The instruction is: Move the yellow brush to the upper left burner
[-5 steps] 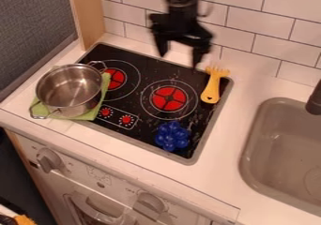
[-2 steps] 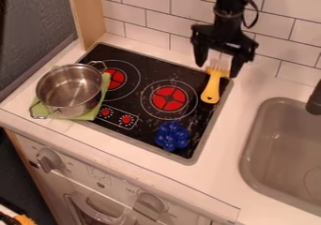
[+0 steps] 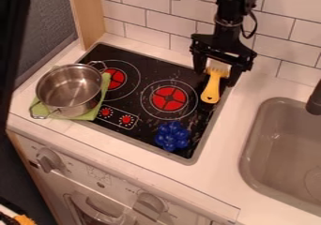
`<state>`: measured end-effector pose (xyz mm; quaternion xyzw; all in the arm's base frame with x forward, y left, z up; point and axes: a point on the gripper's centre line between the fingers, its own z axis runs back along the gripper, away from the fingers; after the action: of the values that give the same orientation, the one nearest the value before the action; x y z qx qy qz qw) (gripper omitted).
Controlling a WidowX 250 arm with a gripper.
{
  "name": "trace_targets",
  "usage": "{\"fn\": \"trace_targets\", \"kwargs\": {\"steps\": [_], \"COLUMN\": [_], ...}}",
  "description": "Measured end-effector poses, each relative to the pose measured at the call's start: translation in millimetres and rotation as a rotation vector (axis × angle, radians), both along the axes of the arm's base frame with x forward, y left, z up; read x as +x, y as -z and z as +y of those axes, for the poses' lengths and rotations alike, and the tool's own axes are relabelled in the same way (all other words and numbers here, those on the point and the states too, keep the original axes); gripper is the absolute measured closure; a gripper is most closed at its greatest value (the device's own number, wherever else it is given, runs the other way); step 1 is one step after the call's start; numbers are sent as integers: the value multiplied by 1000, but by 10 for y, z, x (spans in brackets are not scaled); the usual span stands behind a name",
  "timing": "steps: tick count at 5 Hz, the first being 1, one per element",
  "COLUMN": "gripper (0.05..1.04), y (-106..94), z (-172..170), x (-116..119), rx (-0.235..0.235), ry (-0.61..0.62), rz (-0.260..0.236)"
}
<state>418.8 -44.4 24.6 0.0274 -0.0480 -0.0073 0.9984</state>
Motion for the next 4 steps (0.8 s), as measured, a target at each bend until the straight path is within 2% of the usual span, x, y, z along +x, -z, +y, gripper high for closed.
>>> {"fn": "trace_targets", "kwargs": {"steps": [1,2,3,4], "gripper": [388,714,931,1009], "y": [-8,-11,-8,-8], "z": [-35,-1,14,16], "x": [17,-8,-10,-17], "rx": [-18,-1,9,11], "ry": [21,8,20,32], "rz": [9,26,27,32]}}
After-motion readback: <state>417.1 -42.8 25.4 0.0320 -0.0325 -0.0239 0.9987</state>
